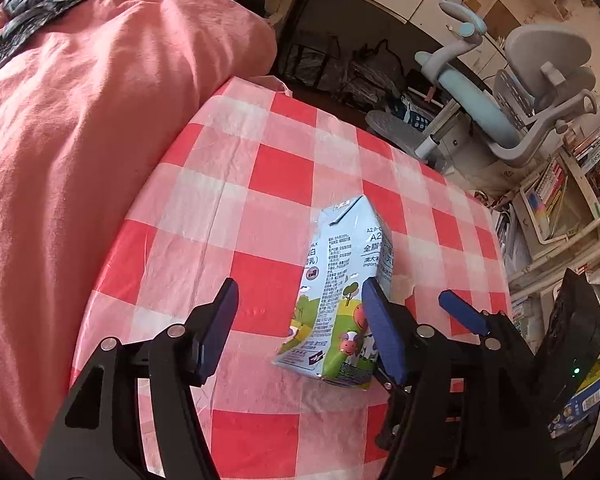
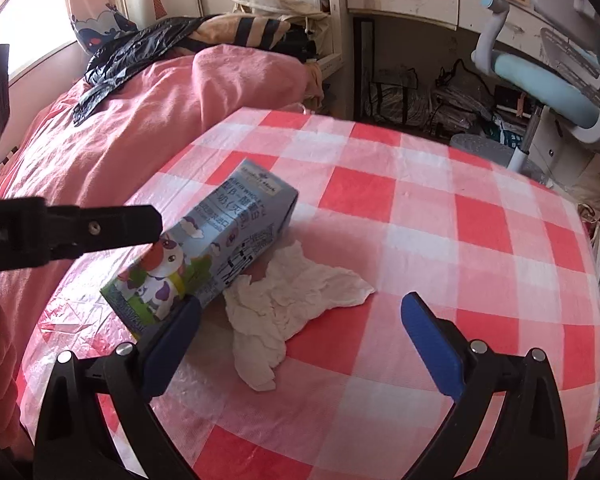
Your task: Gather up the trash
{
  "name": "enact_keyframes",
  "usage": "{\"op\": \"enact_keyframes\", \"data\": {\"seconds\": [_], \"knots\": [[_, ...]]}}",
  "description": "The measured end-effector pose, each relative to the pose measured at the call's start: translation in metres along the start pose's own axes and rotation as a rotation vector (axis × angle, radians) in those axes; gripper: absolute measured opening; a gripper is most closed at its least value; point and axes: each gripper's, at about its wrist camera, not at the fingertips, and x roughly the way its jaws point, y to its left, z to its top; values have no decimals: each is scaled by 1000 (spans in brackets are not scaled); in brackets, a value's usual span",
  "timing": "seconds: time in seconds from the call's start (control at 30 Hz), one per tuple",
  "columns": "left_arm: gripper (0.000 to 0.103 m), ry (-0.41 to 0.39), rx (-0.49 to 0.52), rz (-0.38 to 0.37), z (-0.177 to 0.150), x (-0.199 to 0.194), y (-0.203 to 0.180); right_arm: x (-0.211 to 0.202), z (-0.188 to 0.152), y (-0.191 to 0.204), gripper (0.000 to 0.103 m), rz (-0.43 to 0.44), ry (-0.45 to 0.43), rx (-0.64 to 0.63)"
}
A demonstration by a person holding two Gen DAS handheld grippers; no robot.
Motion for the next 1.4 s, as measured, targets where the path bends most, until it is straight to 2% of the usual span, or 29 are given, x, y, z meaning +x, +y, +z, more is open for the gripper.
{"op": "enact_keyframes", "data": {"seconds": [0.27,0.37,0.47,0.53,0.57,0.7,0.8,1.0,1.2,1.33,1.4], "knots": [[65,-39,117,17,3,-7,-30,9,4,1,97,59,12,31],[66,-36,157,64,4,-2,-35,12,5,3,95,84,24,26],[66,-9,164,109,4,11,-32,13,5,2,87,84,37,12],[68,-14,163,108,5,14,-30,13,6,0,80,80,40,5],[68,-17,163,113,6,14,-30,12,6,-3,73,79,41,6],[68,-51,206,170,8,15,-37,10,7,-13,54,86,47,23],[69,-83,266,241,8,12,-45,9,7,-19,46,92,52,29],[69,-128,368,344,6,8,-58,10,8,-18,45,101,52,23],[69,-108,445,298,1,14,-68,11,9,-21,45,114,53,24],[70,-118,473,320,1,13,-70,11,10,-21,45,122,58,20],[71,-129,495,355,0,13,-71,11,10,-22,45,124,60,19]]}}
